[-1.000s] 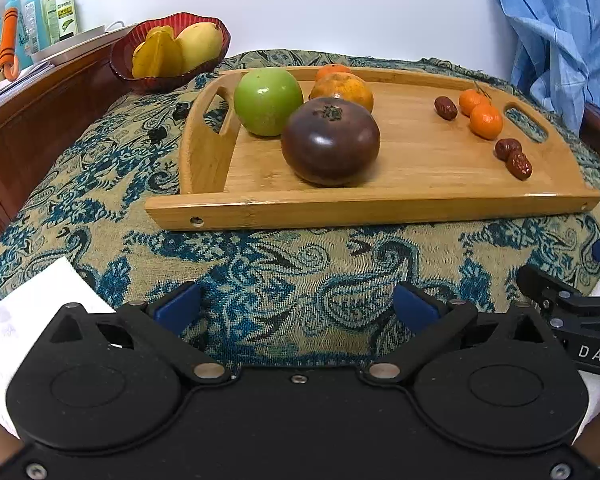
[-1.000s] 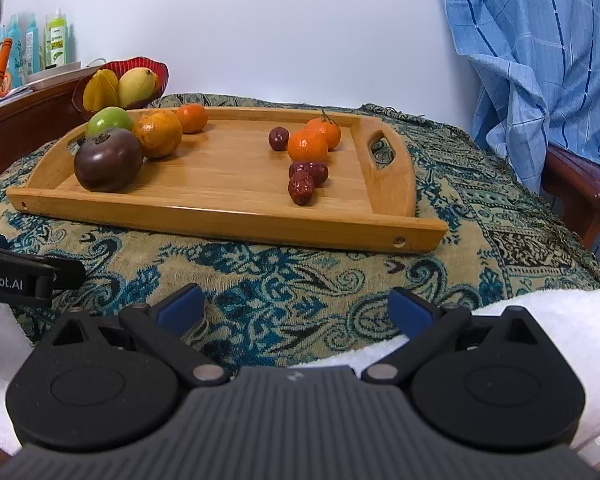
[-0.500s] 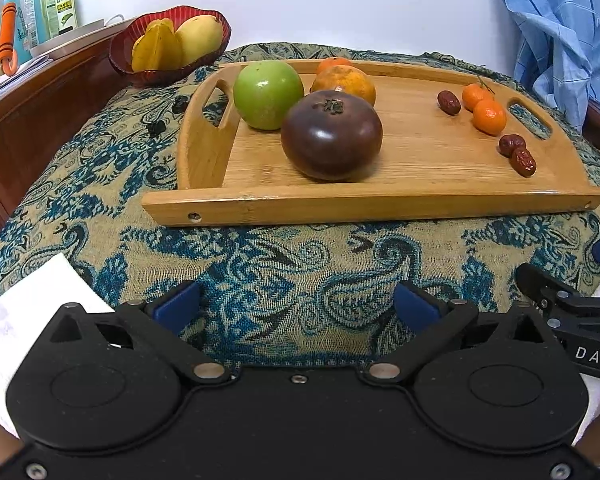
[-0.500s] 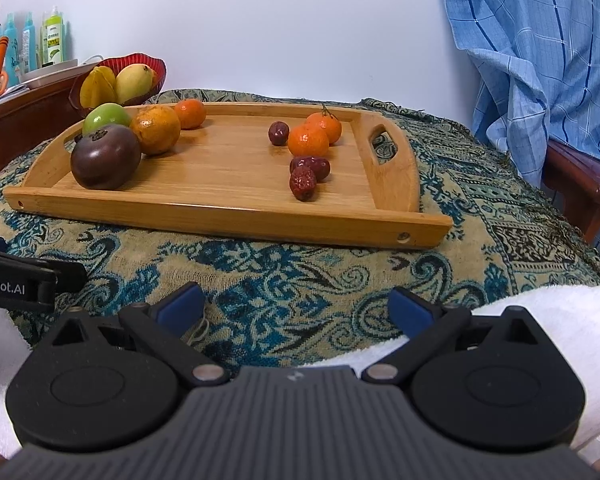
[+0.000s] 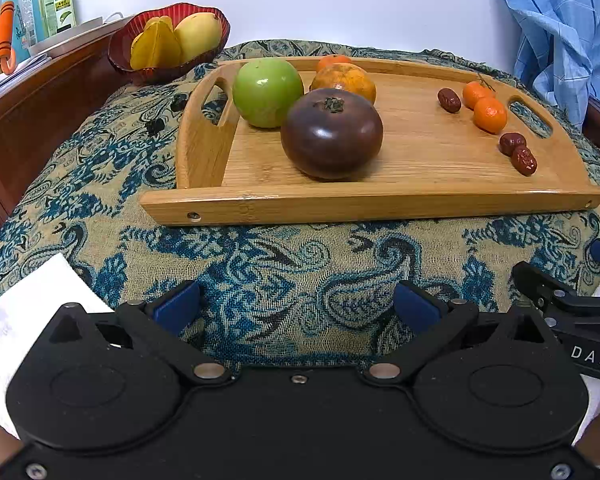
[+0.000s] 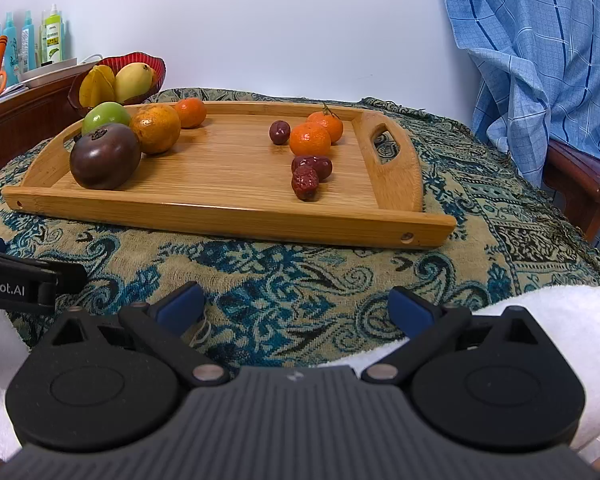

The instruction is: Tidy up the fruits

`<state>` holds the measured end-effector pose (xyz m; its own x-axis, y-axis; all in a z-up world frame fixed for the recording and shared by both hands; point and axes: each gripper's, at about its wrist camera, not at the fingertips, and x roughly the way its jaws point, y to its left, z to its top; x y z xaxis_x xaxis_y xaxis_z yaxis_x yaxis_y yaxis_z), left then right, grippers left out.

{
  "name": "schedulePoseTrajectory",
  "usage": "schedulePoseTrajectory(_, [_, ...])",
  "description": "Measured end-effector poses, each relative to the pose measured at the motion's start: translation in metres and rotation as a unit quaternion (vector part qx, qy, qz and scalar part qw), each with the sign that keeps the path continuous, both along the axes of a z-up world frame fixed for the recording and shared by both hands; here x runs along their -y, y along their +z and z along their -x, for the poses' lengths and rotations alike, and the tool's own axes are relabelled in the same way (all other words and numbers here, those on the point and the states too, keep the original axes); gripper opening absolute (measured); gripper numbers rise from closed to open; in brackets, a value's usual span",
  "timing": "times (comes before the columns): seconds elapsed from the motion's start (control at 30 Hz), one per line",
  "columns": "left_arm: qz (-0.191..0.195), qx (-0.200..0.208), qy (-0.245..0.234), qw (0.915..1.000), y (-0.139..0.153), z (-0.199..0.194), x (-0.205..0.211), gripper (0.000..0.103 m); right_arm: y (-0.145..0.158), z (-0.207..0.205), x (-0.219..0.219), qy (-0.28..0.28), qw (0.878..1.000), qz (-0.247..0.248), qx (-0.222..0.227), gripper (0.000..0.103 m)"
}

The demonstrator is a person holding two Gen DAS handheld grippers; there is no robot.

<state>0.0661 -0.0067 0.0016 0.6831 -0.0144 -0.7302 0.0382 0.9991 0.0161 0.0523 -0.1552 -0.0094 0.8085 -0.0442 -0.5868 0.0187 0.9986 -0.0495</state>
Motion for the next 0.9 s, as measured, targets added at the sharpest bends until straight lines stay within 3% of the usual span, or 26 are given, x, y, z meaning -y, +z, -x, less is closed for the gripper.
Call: schedulePoseTrajectory(0.9, [-0.002, -0.002, 0.002, 1.0, -0.0007, -0.0009, 0.0008, 0.103, -0.0008, -0.0002, -0.0006, 0.0, 1.0, 0.0, 0.0, 0.103])
